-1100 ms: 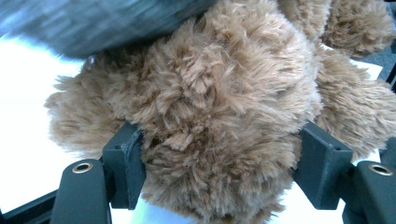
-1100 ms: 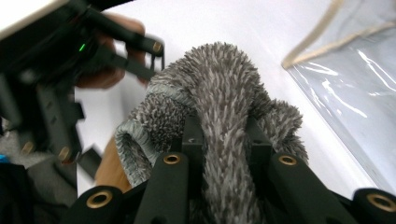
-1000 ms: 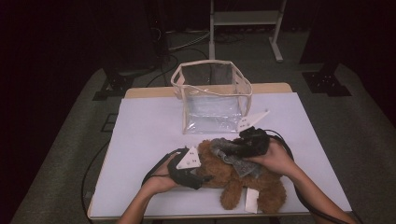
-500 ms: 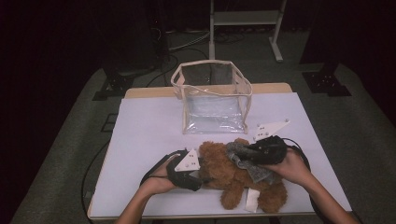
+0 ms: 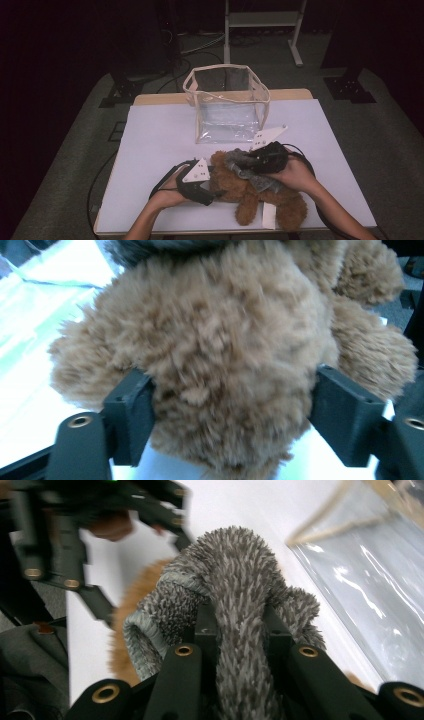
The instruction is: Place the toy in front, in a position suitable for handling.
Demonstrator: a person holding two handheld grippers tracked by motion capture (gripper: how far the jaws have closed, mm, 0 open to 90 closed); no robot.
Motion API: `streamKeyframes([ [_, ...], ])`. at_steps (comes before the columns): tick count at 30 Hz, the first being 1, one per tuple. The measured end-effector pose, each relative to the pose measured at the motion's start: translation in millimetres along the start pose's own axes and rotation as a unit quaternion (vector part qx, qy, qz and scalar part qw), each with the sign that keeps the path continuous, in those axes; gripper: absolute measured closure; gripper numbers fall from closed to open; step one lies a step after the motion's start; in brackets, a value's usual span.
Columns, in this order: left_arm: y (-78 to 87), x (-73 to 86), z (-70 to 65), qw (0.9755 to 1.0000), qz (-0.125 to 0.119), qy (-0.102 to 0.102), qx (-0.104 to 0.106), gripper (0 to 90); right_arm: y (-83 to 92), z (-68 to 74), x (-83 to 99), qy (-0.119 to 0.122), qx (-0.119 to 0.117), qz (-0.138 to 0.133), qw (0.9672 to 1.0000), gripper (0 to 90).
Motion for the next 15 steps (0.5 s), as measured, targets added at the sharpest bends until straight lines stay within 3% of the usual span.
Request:
streamKeyframes([
  [3, 3.4, -2.9, 1.9, 0.9995, -0.028, -0.014, -0.001, 19.7, -0.7, 7.6, -1.2, 0.015, 0.006, 0.005, 0.9999, 74.9],
  [6, 1.3, -5.3, 5.5, 0.9991, -0.042, -0.01, 0.003, 16.4, 5.9, -2.5, 10.4, -0.013, 0.012, 0.01, 0.9998, 75.0],
  [9, -5.0, -5.1, 6.7, 0.9988, -0.047, -0.002, 0.015, 17.3, 8.9, -2.8, 12.4, -0.024, 0.004, 0.006, 0.9997, 75.0],
  [12, -8.3, -7.6, 7.4, 0.9984, -0.056, -0.003, 0.01, 17.2, 7.9, 5.1, 5.7, -0.005, -0.002, -0.001, 1.0, 74.9],
  [15, -8.2, -12.2, 9.4, 0.9974, -0.07, 0.01, 0.012, 17.1, 1.4, 14.4, -7.6, 0.017, -0.005, -0.003, 0.9998, 74.9],
])
Point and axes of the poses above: each handheld gripper's, and its own axes: y roughly backward along the jaws, x roughly out of its underside, z roughly to its left, the point moved 8 cm from there along -y, roughly forward along the jaws, and after that the axes turned 15 degrees about z, right-handed, at the moved point
